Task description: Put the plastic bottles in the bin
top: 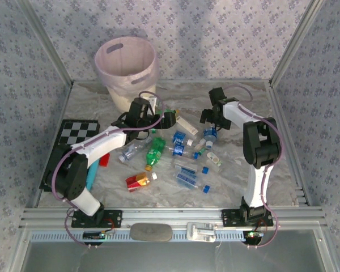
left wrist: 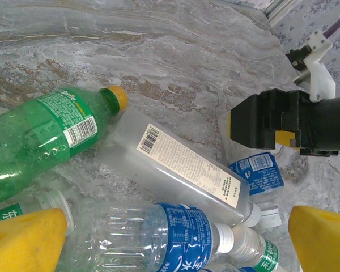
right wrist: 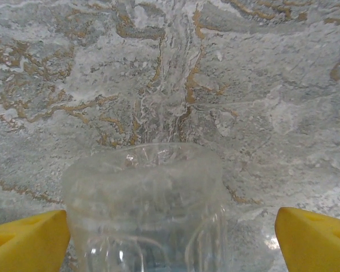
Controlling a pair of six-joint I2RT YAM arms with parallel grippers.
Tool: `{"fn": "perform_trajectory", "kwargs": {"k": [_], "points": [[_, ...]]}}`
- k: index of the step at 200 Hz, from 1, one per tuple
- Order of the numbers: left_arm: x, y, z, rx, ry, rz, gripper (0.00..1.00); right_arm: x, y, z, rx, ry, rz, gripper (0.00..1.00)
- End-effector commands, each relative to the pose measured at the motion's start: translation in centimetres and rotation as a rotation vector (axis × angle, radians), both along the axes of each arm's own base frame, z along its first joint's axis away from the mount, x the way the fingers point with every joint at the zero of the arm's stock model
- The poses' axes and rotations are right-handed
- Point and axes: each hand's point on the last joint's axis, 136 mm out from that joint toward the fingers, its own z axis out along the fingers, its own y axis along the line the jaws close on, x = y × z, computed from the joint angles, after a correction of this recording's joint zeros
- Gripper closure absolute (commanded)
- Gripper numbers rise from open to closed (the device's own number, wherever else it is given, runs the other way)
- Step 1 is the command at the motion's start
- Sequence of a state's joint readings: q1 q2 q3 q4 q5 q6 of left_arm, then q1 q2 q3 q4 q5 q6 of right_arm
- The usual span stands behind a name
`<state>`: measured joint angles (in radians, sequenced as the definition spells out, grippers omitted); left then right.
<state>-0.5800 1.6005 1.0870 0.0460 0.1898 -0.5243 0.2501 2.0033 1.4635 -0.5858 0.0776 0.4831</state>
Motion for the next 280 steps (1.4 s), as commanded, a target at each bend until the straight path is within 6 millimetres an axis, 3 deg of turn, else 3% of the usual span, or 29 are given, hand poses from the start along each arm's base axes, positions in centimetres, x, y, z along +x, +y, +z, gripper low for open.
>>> {"fn": "perform_trajectory", "kwargs": {"k": [1, 45, 92, 125, 149, 172, 193, 238, 280], "points": [[0.3, 0.6, 0.6, 0.019, -0.026, 0.022, 0.00, 0.9, 0.6, -0.3, 0.033, -0.008, -0.009, 0.07], [0.5, 1.0, 1.0, 0.051, -0.036, 0.038, 0.00, 0.7, 0.7, -0.8, 0.054, 0.012, -0.005, 0.17], [0.7, 0.8, 1.3, 0.045, -0.035, 0.036, 0.00, 0.8, 0.3, 0.0, 0.073, -0.018, -0.012, 0.35], [0.7, 0.7, 1.3, 0.040, -0.030, 0.033, 0.00, 0.8, 0.1, 0.6, 0.078, -0.036, -0.013, 0.41], [0.6, 0.6, 1.3, 0.032, -0.026, 0.028, 0.00, 0.7, 0.0, 1.5, 0.082, -0.063, -0.011, 0.42], [0.4, 0.1, 1.5, 0.017, -0.023, 0.007, 0.00, 0.8, 0.6, 3.9, 0.124, -0.128, 0.010, 0.42], [0.0, -1.1, 2.0, -0.036, -0.029, -0.059, 0.00, 0.8, 2.1, 6.7, 0.215, -0.200, 0.063, 0.43], [-1.0, -4.6, 4.1, -0.193, -0.047, -0.235, 0.00, 0.4, 7.3, 12.0, 0.458, -0.305, 0.185, 0.44], [-1.6, -6.5, 4.2, -0.257, -0.015, -0.328, 0.00, -0.6, 12.9, 15.1, 0.653, -0.339, 0.297, 0.46]]}}
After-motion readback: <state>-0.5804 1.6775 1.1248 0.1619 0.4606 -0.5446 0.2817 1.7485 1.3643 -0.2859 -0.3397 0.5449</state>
